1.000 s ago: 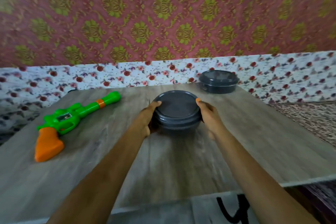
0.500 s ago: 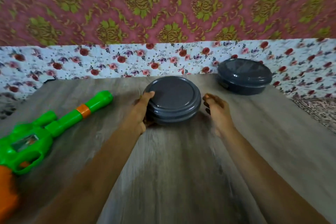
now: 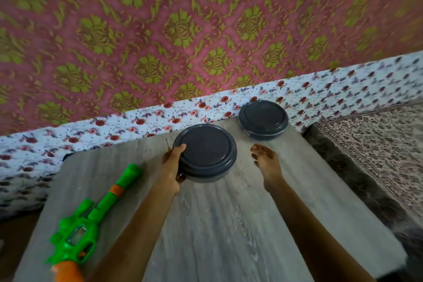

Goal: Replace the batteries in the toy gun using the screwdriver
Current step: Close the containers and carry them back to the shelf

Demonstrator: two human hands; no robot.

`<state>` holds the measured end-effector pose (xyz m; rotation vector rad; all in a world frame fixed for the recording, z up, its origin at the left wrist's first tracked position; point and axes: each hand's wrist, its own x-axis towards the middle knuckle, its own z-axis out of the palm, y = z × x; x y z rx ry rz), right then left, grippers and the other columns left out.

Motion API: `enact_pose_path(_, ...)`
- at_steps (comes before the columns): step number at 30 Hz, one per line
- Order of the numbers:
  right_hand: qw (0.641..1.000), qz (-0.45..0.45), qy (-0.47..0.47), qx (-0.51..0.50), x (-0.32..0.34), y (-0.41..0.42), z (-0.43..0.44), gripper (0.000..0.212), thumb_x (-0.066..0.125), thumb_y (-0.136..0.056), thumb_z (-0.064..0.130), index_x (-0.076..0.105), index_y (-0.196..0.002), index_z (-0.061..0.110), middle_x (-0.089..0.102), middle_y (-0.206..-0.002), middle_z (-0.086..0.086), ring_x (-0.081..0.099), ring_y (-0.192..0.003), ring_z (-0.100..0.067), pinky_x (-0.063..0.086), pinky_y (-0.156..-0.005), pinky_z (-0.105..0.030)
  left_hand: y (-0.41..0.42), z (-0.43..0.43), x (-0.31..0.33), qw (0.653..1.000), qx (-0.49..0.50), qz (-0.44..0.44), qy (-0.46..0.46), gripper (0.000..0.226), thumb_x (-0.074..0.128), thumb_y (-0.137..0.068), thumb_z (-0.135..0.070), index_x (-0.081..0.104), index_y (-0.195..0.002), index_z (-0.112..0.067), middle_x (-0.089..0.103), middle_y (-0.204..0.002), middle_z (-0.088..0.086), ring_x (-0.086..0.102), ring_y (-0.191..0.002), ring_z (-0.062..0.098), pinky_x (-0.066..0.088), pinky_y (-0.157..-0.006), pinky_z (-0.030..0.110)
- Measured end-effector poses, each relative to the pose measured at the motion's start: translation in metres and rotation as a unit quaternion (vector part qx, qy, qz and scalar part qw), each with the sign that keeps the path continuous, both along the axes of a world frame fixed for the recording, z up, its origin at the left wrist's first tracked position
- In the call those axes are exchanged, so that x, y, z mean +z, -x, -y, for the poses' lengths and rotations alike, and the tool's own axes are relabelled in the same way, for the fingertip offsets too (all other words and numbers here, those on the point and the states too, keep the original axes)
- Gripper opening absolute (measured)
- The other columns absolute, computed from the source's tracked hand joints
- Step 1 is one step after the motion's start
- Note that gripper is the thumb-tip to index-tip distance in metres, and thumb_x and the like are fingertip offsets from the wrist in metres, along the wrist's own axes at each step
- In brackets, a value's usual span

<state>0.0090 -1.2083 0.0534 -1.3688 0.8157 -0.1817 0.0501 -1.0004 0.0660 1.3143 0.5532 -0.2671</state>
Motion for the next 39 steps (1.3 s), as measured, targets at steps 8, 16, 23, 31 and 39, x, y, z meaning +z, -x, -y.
enact_pose_path(8, 0.998, -0.05, 0.006, -0.025, -0.004, -0.017, 0.054, 0.037, 0.052, -0.092, 0.022, 0.052, -0.126, 0.008, 0.052, -0.132, -0.011, 0.048, -0.12, -0.03, 0.037, -0.101, -0.038, -0.017, 0.036, -0.007, 1.0, 0.022, -0.008, -0.01, 0.05, 0.064, -0.084, -0.035, 0.047, -0.129, -0.023, 0.052, -0.122, 0.009, 0.052, -0.107, 0.029, 0.049, -0.077, 0.043)
enact_pose_path(16, 0.987, -0.112, -0.11, -0.031, -0.03, -0.082, 0.109, 0.056, 0.061, -0.086, 0.031, 0.043, -0.131, 0.003, 0.047, -0.135, -0.014, 0.047, -0.117, -0.032, 0.04, -0.096, -0.041, -0.054, 0.076, -0.024, 0.997, 0.068, -0.014, -0.018, 0.044, 0.065, -0.083, -0.034, 0.05, -0.124, -0.024, 0.054, -0.121, 0.005, 0.053, -0.105, 0.025, 0.05, -0.071, 0.037)
enact_pose_path(23, 0.974, -0.093, -0.188, -0.083, -0.052, -0.123, 0.128, 0.073, 0.072, -0.075, 0.038, 0.042, -0.131, 0.001, 0.05, -0.133, -0.016, 0.049, -0.12, -0.035, 0.039, -0.101, -0.042, -0.074, 0.083, -0.039, 0.994, 0.107, -0.025, -0.022, 0.04, 0.063, -0.086, -0.032, 0.049, -0.122, -0.022, 0.053, -0.121, 0.006, 0.052, -0.108, 0.027, 0.048, -0.081, 0.042)
enact_pose_path(31, 0.969, -0.08, -0.202, -0.117, -0.059, -0.141, 0.13, 0.074, 0.077, -0.071, 0.034, 0.043, -0.129, 0.003, 0.054, -0.125, -0.013, 0.055, -0.108, -0.029, 0.046, -0.094, -0.037, -0.083, 0.075, -0.047, 0.993, 0.11, -0.028, -0.028, 0.047, 0.064, -0.085, -0.032, 0.048, -0.128, -0.023, 0.053, -0.128, 0.008, 0.053, -0.112, 0.028, 0.051, -0.081, 0.044)
enact_pose_path(39, 0.975, -0.063, -0.164, -0.136, -0.042, -0.127, 0.118, 0.093, 0.079, -0.068, 0.03, 0.022, -0.138, 0.007, 0.046, -0.114, -0.01, 0.049, -0.099, -0.025, 0.048, -0.089, -0.039, -0.071, 0.056, -0.024, 0.991, 0.127, -0.019, -0.019, 0.049, 0.063, -0.086, -0.031, 0.046, -0.13, -0.022, 0.052, -0.123, 0.006, 0.052, -0.109, 0.028, 0.05, -0.082, 0.044)
